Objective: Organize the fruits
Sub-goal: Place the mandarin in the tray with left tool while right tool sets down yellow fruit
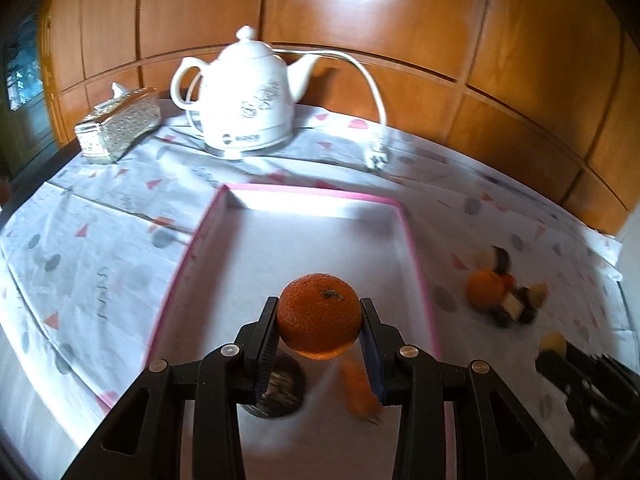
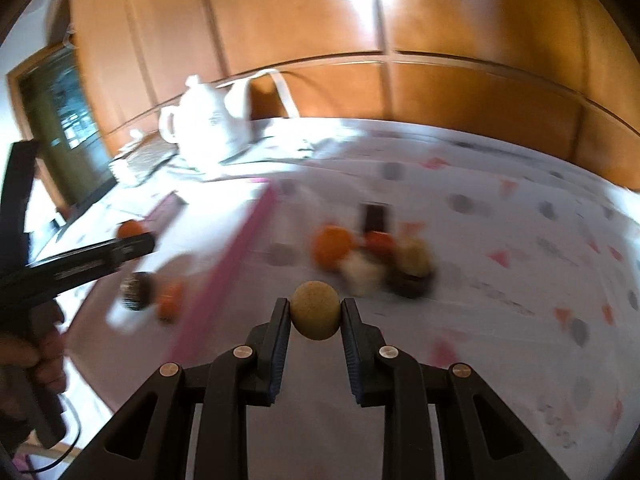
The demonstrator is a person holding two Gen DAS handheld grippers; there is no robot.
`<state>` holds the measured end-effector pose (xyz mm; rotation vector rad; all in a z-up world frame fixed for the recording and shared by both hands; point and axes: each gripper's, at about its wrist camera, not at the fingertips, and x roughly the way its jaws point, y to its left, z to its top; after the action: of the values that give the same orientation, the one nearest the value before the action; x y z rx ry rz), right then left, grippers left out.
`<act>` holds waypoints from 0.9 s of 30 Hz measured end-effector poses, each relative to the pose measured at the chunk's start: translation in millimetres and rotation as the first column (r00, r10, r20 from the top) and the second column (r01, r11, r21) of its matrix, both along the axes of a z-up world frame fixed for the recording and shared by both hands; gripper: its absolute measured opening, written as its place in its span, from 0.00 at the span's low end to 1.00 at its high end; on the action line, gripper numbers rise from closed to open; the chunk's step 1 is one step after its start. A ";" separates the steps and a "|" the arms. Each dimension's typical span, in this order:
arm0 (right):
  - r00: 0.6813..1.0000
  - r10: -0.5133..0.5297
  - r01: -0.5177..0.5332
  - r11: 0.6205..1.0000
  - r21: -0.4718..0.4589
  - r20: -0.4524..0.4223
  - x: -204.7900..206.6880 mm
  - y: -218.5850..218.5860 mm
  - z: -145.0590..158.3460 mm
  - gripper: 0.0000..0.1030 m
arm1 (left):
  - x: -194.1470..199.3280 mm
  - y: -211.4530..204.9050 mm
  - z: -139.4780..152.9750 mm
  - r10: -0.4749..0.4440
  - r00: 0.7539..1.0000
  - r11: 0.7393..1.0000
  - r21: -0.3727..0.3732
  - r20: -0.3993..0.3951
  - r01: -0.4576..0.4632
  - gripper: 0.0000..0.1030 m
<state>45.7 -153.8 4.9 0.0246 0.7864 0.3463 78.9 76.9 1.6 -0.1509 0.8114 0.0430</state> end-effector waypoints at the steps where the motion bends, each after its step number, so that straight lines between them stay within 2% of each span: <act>1: 1.000 0.017 -0.017 1.000 0.006 -0.001 -1.0 6.3 1.1 0.25 | 1.7 2.4 -0.4 0.006 1.000 1.000 0.006 0.002 -0.006 0.37; 8: 0.983 0.184 -0.183 0.982 0.035 -0.014 -8.1 63.0 2.7 0.25 | 7.4 18.5 2.2 0.049 0.999 0.999 0.018 0.017 -0.050 0.38; 15: 0.966 0.257 -0.255 0.966 0.046 -0.029 -6.4 99.3 -3.9 0.25 | 2.1 25.5 2.9 0.082 0.996 0.997 0.012 0.027 -0.082 0.42; 18: 0.966 0.254 -0.251 0.966 0.058 -0.044 -3.0 103.9 -7.4 0.26 | -3.2 27.4 4.8 0.094 0.995 0.996 -0.001 0.038 -0.094 0.49; 27: 0.987 0.153 -0.149 0.984 0.094 -0.045 -7.0 76.4 -8.6 0.28 | -18.1 16.5 7.2 0.079 0.996 0.997 -0.015 0.048 -0.078 0.49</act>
<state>38.8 -77.4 -3.8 0.0590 0.8261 0.5267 60.8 93.4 8.7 -0.1957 0.7571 0.1077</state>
